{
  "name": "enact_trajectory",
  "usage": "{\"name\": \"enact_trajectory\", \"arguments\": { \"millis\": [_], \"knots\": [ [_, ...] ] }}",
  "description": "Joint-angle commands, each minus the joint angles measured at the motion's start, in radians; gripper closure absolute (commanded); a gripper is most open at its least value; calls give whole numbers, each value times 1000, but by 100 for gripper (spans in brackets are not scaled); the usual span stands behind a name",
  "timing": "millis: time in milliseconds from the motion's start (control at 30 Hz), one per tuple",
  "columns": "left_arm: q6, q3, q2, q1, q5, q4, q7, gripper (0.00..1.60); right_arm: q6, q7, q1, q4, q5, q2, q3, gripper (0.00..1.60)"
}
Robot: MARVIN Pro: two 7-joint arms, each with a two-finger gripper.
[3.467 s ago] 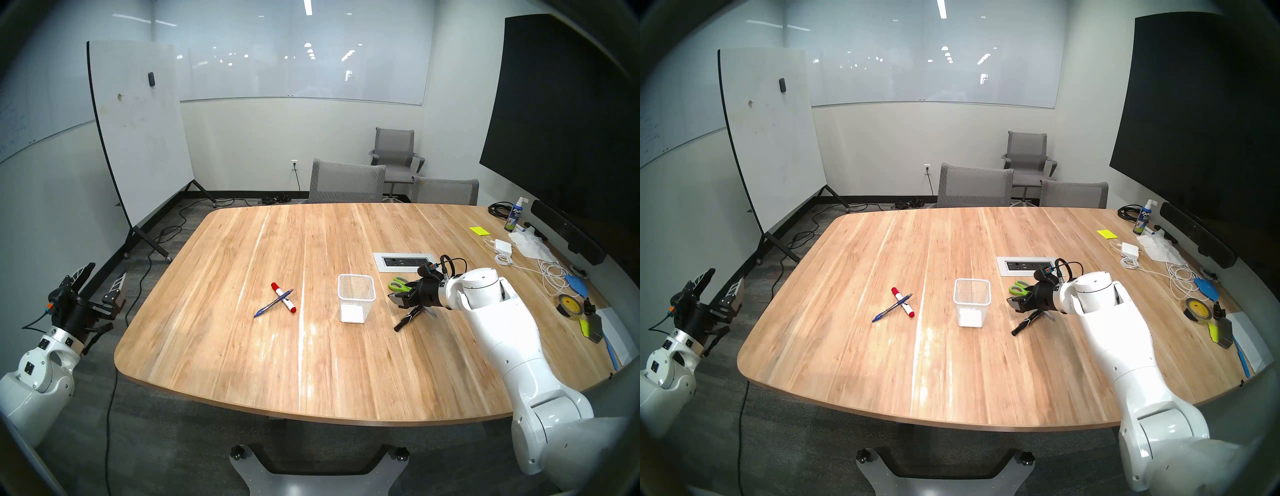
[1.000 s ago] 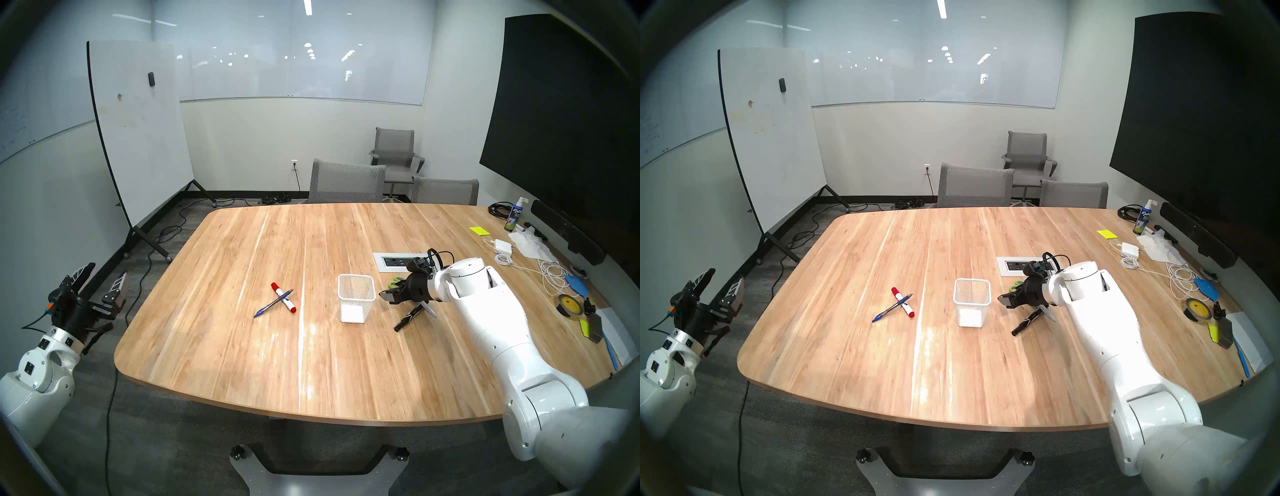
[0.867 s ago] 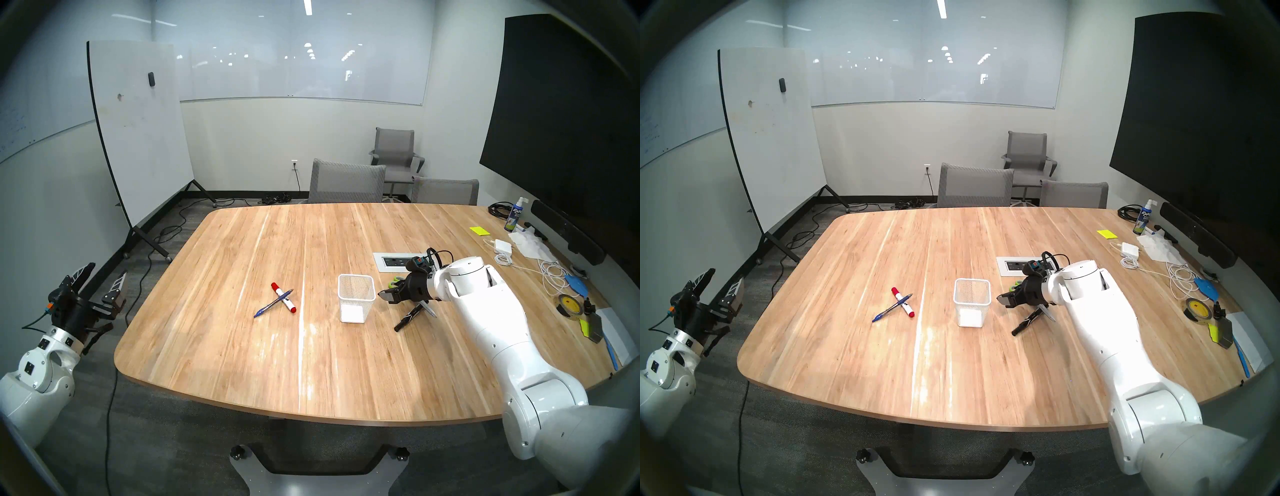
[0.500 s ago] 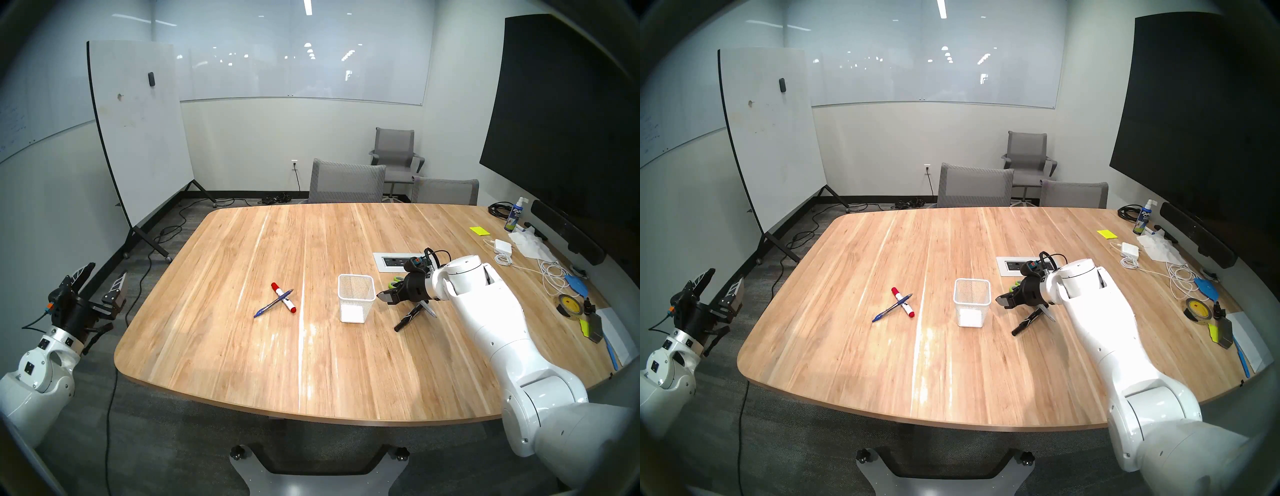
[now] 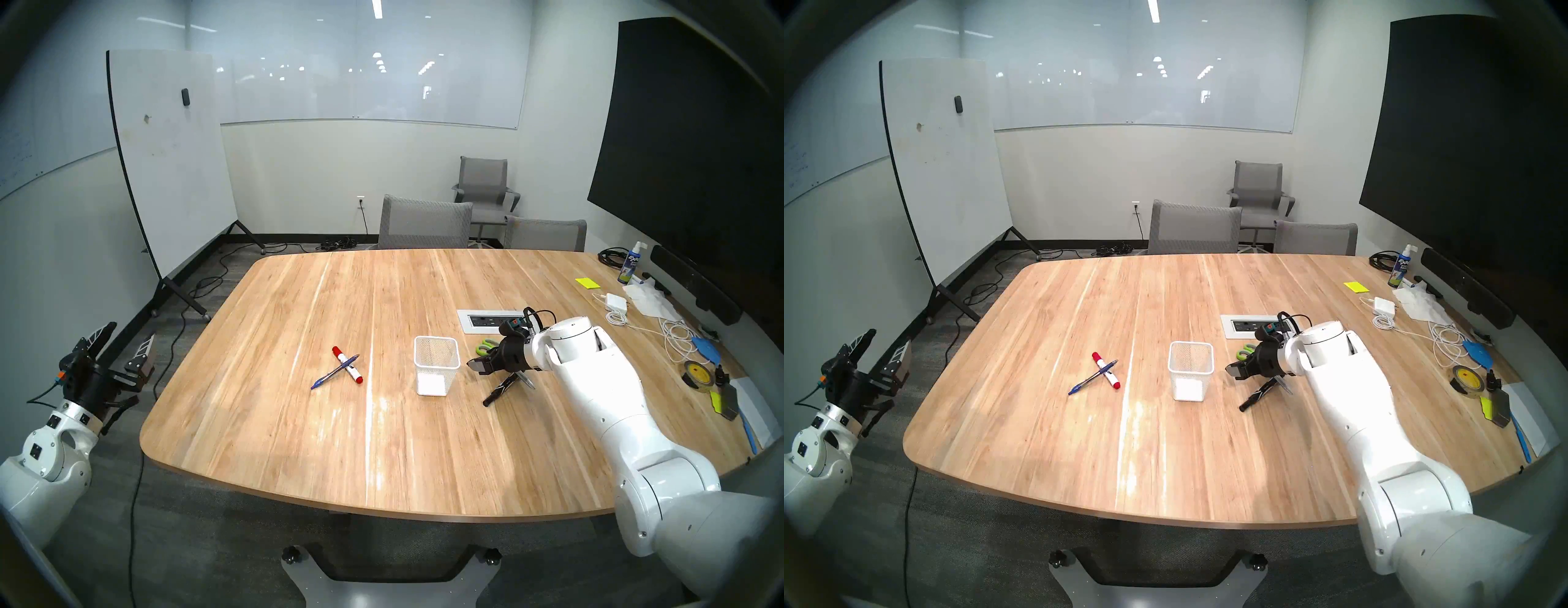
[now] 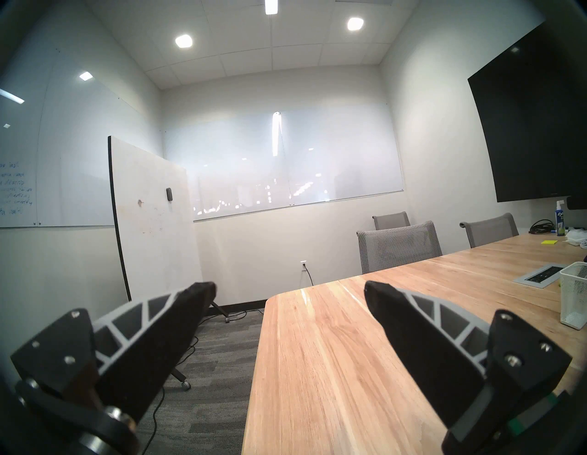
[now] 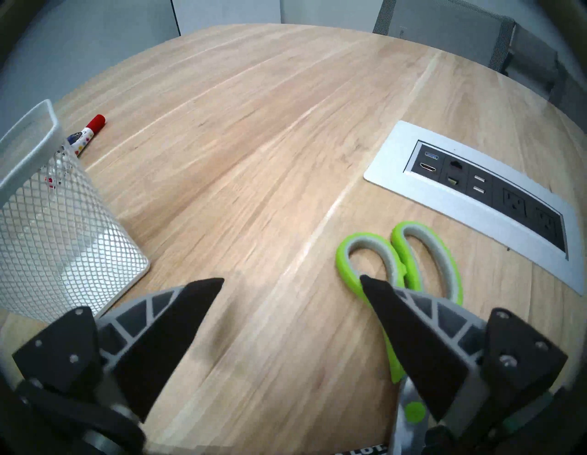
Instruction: Place the pen, the marker, and the scissors into the pen holder
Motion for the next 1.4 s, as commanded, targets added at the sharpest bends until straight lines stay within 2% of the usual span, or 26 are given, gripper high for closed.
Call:
{"name": "enact_trajectory", "arguments": {
  "millis": [0,433,900,1200,1267,1367],
  "knots": [
    [-1,-14,-1,2,-1,-5,0,0,-11,-4,30,-3,1,-4,4,0],
    [-1,-14,-1,3,-1,-5,0,0,-10,-17,48,38,-3,-22,-2,0],
    [-1,-15,-1,3,-1,-5,0,0,-34,-40,83,122,-8,-46,-11,0],
    [-1,-15,-1,3,-1,-5,0,0,-35,-45,90,130,-18,-41,-26,0],
    [-1,-15,-1,3,-1,-5,0,0,-31,-43,84,120,-19,-36,-27,10],
    [-1,-15,-1,3,-1,-5,0,0,-24,-40,76,102,-23,-30,-29,0]
  ]
}}
